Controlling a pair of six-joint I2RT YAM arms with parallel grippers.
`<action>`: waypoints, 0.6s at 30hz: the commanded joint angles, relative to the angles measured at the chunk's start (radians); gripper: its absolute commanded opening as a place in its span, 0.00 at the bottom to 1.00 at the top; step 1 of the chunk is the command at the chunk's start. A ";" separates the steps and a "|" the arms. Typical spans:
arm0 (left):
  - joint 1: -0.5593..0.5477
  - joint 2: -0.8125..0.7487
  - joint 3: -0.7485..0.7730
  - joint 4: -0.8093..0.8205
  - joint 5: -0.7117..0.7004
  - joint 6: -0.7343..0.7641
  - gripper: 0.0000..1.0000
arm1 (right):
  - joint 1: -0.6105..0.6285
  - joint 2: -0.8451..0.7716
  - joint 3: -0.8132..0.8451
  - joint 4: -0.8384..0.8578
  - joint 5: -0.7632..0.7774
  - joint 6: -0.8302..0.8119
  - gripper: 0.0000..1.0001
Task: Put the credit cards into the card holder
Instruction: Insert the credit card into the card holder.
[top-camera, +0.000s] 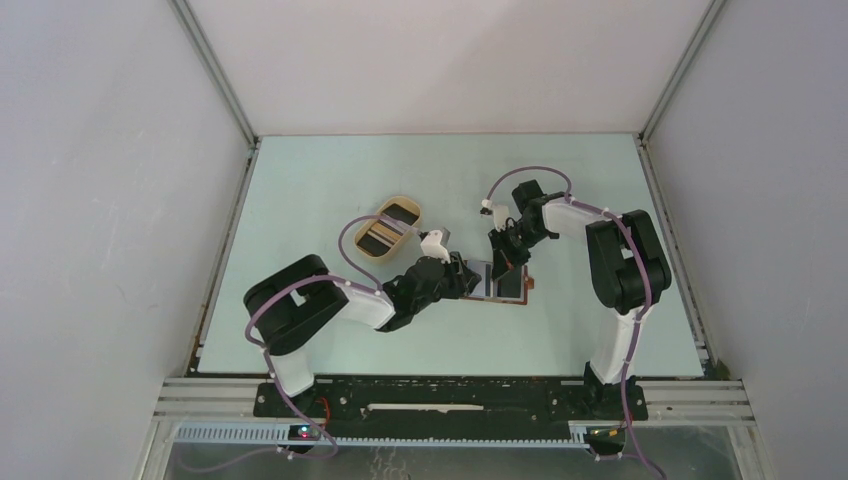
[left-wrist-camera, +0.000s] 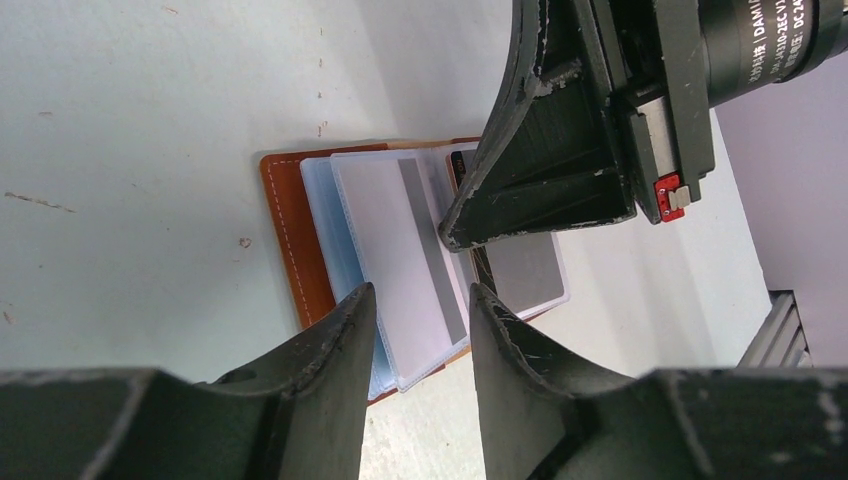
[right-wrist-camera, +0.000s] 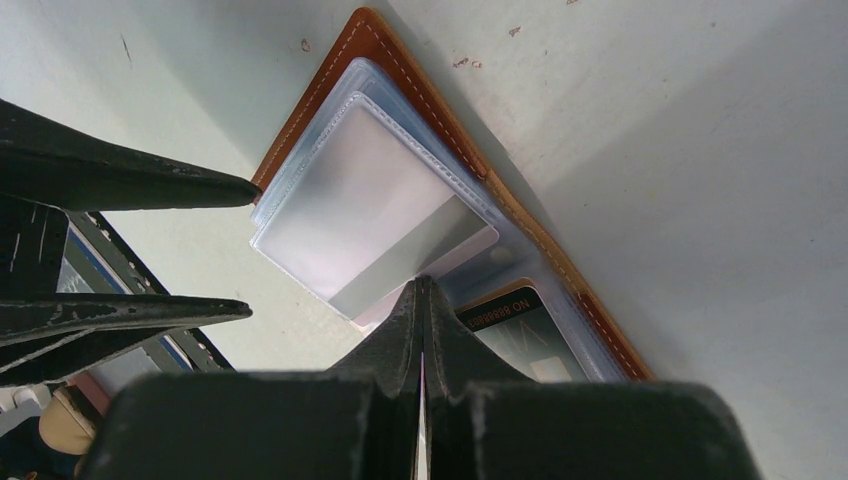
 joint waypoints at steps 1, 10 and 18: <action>0.008 0.009 0.026 0.037 0.008 -0.017 0.44 | 0.003 0.017 0.027 -0.016 0.038 0.005 0.01; 0.009 0.019 0.044 0.005 0.010 -0.023 0.45 | 0.003 0.017 0.029 -0.020 0.036 0.003 0.01; 0.008 0.026 0.061 -0.027 0.010 -0.025 0.45 | 0.003 0.016 0.030 -0.022 0.035 0.002 0.01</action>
